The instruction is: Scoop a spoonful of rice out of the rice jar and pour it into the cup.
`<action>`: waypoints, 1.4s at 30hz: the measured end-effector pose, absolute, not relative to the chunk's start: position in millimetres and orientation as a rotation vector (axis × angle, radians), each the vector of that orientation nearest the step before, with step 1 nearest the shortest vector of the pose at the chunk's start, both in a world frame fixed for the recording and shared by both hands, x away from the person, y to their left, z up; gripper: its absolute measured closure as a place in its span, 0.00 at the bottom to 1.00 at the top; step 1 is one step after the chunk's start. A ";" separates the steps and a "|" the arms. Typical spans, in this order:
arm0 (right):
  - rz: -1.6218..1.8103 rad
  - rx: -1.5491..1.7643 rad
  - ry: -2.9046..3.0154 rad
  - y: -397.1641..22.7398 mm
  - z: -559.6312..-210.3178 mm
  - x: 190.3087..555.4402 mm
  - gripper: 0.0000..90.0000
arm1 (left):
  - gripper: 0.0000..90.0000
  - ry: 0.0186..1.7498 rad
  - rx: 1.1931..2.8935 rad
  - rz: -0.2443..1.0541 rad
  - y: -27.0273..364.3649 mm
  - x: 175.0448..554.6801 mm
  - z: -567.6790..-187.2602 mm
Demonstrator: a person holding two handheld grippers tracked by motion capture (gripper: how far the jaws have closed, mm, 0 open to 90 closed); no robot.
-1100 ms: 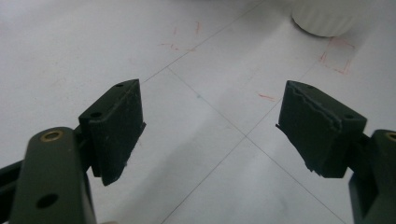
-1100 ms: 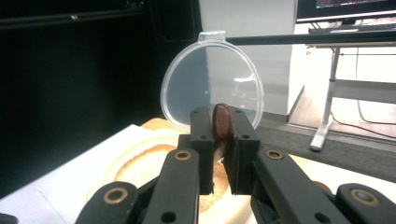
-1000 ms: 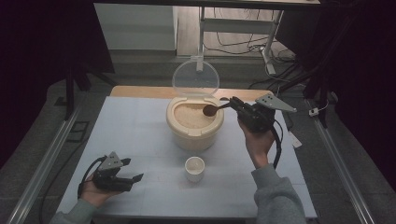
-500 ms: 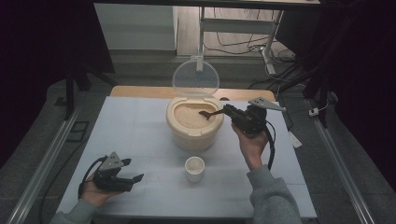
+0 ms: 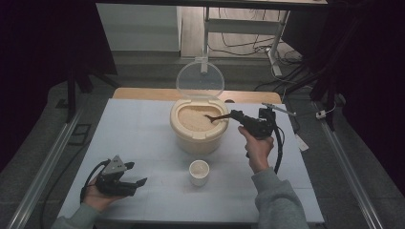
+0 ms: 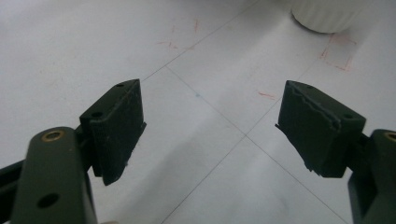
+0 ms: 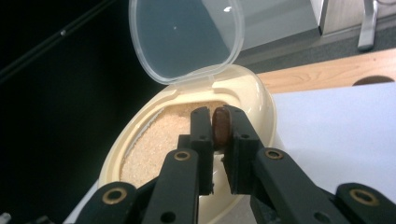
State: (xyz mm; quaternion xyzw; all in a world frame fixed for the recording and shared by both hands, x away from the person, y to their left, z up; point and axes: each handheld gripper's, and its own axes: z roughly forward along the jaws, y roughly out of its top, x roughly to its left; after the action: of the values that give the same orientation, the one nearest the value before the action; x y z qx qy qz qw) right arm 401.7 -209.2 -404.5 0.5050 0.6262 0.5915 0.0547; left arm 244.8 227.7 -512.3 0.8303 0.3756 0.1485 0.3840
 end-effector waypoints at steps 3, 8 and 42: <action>1.807 1.572 1.890 -210.4 -404.9 402.9 0.92 | 0.25 0.955 2.118 0.380 227.5 244.9 -512.4; 1.862 1.624 1.869 -213.3 -405.6 403.5 0.92 | 0.25 0.953 2.118 0.380 227.6 244.8 -512.2; 2.065 1.900 1.706 -236.6 -409.5 405.6 0.92 | 0.25 0.937 2.129 0.392 225.8 244.3 -511.3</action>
State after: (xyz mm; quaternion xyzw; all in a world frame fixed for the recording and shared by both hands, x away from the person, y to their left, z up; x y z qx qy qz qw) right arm 405.6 -236.6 -409.5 0.5770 0.5181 0.6274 -0.0711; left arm 244.3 225.8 -511.3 0.8344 0.3671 0.1536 0.3814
